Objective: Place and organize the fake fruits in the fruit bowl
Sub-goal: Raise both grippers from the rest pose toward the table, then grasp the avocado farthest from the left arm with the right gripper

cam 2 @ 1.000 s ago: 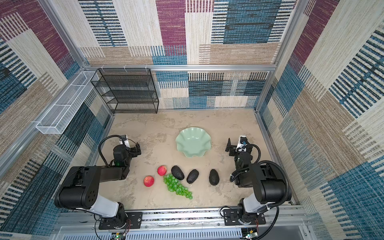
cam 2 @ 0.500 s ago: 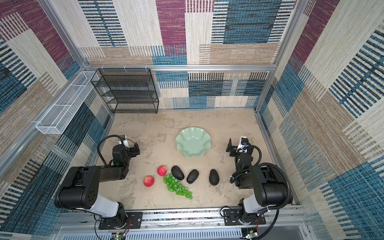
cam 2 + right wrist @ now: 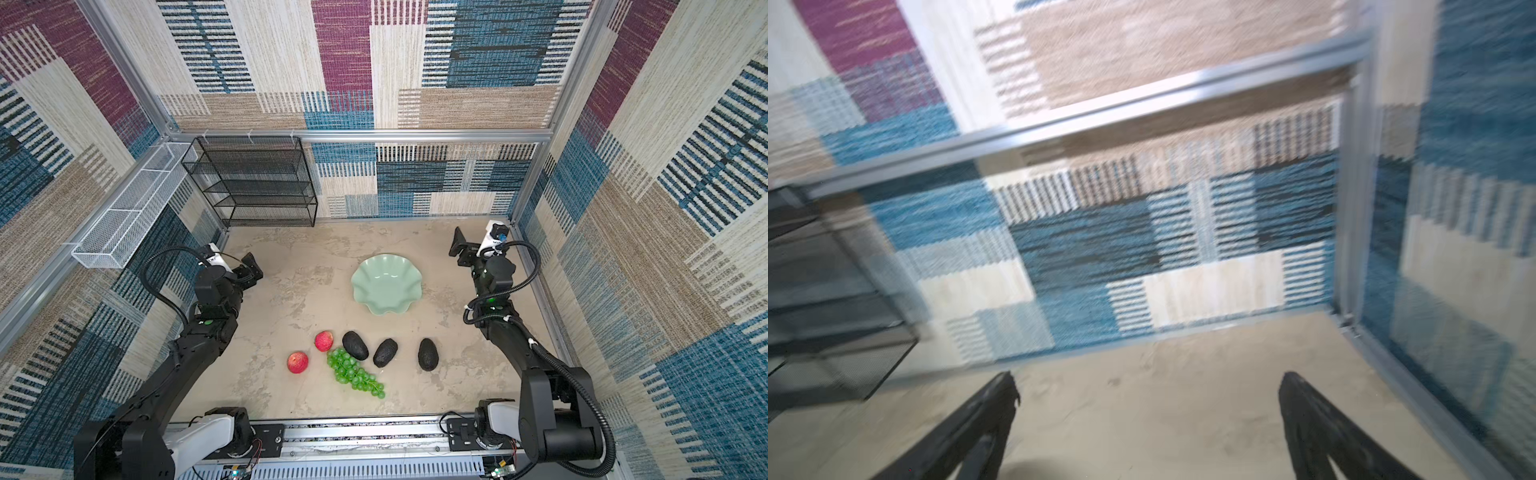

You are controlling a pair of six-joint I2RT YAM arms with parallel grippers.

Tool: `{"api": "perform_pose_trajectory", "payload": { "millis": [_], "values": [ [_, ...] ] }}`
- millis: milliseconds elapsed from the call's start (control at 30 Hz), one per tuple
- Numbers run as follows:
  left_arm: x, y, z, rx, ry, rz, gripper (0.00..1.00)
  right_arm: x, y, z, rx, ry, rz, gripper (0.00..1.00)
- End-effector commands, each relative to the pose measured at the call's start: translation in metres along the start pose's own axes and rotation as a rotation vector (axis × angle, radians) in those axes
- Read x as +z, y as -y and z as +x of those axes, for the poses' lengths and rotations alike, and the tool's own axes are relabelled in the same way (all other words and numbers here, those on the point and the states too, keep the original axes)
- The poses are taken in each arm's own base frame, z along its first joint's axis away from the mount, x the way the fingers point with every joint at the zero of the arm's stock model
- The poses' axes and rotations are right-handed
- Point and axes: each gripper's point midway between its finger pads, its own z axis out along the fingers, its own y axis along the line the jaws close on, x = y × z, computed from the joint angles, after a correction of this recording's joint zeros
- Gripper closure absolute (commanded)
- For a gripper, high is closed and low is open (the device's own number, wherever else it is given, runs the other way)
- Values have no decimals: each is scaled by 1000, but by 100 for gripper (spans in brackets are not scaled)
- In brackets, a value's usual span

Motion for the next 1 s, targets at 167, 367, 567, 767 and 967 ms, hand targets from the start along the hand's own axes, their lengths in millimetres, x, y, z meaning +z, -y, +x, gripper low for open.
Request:
{"api": "perform_pose_trajectory", "payload": {
  "millis": [167,367,567,767,967],
  "values": [
    [-33,-8,21,-81,-217,-49,10,-65,-31,136,-2,-665,173,2],
    [-32,-3,24,-92,-234,-20,11,-130,-50,197,1,-906,243,4],
    [-29,-2,32,-99,-259,-15,11,-172,-63,239,27,-1025,251,4],
    [-28,0,35,-101,-273,-4,11,-184,-59,263,43,-1058,258,12],
    [-28,-1,37,-105,-280,-8,11,-171,-68,254,44,-1009,222,45]
  ]
}}
